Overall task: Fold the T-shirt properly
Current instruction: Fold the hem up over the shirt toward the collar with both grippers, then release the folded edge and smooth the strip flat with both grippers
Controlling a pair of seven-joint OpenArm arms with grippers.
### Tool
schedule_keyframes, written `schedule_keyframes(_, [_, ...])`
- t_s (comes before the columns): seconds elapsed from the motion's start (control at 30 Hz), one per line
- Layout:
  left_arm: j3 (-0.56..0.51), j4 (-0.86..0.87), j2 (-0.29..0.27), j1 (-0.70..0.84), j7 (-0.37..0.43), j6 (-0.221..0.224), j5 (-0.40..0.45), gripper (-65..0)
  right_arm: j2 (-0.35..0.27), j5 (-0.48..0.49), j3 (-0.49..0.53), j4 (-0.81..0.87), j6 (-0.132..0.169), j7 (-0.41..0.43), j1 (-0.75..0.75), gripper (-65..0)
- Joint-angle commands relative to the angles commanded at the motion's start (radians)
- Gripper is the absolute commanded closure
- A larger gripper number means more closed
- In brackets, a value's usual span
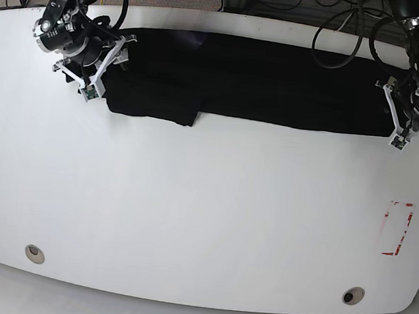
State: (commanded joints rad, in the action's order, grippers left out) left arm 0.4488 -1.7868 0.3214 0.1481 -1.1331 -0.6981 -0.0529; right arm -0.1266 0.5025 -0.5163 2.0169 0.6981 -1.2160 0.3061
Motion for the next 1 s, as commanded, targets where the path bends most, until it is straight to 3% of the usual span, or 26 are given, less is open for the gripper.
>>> schedule_keyframes(0.2, [0.038, -0.103, -0.006, -0.054, -0.078, 0.0, -0.006, -40.8, 0.0, 0.269, -0.135, -0.005, 0.0, 0.006, -0.023, -42.8])
schedule_keyframes(0.33, [0.091, -0.178, -0.054, -0.077, -0.084, 0.0, -0.023, -40.8, 0.0, 0.302, -0.144, -0.006, 0.0, 0.003, -0.06, -42.6])
schedule_keyframes(0.4, [0.115, -0.192, -0.072, -0.106, -0.084, 0.0, -0.046, -40.8, 0.011, 0.282, -0.14, -0.014, 0.0, 0.003, -0.069, -40.4])
schedule_keyframes(0.47, [0.137, -0.187, -0.084, -0.13, -0.084, 0.0, -0.06, -40.8, 0.041, 0.249, -0.109, -0.029, 0.0, 0.003, -0.081, -34.1])
schedule_keyframes(0.6, [0.123, -0.13, -0.118, -0.14, -0.084, 0.0, -0.049, -40.3, 0.057, 0.161, -0.034, -0.034, 0.0, 0.003, -0.078, -13.2])
schedule_keyframes(0.63, [0.117, -0.118, -0.126, -0.138, -0.084, 0.0, -0.037, -38.9, 0.057, 0.123, -0.005, -0.034, 0.0, 0.003, -0.077, -6.0])
schedule_keyframes(0.7, [0.115, -0.097, -0.137, -0.123, -0.084, 0.0, -0.006, -32.4, 0.057, 0.069, 0.031, -0.034, 0.0, 0.003, -0.072, 0.0])
schedule_keyframes(0.87, [0.117, -0.011, -0.135, -0.077, -0.08, 0.0, 0.052, -8.1, 0.077, -0.086, 0.055, -0.035, 0.0, 0.026, -0.031, -2.4])
schedule_keyframes(1.0, [0.117, 0.041, -0.104, -0.038, -0.08, 0.0, 0.061, -5.1, 0.071, -0.199, 0.058, -0.044, 0.0, 0.066, -0.005, -2.4])
